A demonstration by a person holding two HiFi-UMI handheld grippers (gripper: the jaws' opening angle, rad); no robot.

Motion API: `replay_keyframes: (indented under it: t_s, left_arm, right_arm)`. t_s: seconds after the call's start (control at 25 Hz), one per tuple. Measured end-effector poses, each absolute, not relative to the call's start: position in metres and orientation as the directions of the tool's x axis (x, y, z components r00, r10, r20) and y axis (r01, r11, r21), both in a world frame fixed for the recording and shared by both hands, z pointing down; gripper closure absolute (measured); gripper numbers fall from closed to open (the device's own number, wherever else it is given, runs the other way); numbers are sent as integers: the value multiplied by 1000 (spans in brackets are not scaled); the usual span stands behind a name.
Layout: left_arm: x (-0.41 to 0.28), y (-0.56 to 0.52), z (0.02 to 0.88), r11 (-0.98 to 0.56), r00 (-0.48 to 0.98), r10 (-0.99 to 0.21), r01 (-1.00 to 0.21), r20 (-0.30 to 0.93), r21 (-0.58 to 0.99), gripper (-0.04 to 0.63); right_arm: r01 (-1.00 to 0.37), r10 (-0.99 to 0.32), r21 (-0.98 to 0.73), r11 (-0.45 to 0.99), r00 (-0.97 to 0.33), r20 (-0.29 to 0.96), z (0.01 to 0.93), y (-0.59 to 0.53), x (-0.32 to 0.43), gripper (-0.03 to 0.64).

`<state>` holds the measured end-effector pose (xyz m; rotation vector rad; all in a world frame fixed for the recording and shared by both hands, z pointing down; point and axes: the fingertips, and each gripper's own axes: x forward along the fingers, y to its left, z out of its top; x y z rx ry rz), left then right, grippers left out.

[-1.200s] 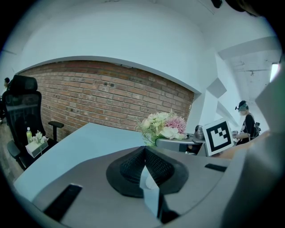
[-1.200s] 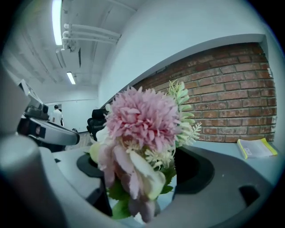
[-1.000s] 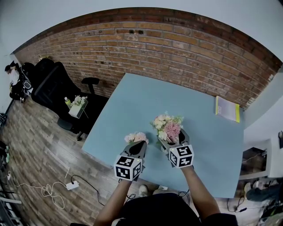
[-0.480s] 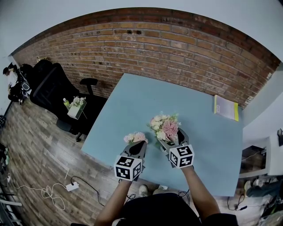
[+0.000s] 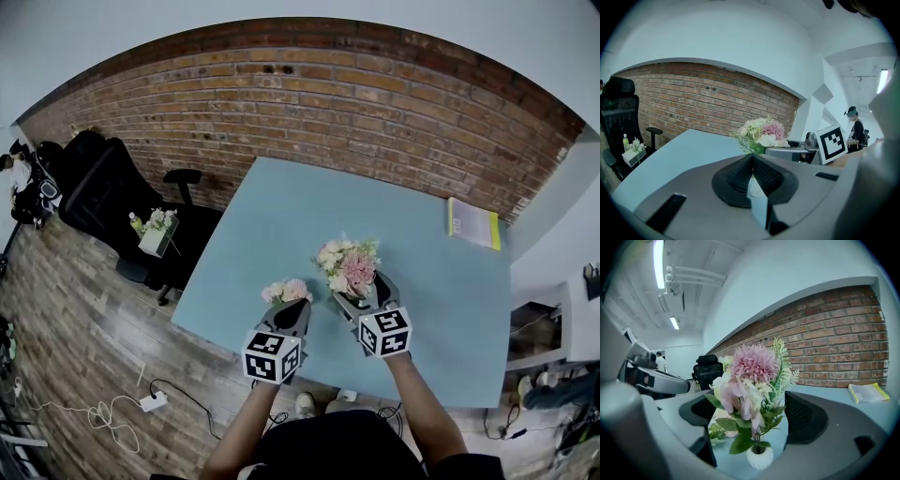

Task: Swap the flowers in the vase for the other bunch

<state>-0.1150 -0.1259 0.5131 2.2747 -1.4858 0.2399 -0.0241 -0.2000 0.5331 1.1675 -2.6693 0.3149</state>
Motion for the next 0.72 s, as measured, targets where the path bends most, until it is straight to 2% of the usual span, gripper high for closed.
replay_keyframes:
  t_s: [0.72]
  left_arm:
    - [-125,-98,514,-417,485,-806,-872,340,255,586]
  right_arm:
    - [-814,-774,-85,574,-574,267,522,-167,-16,184]
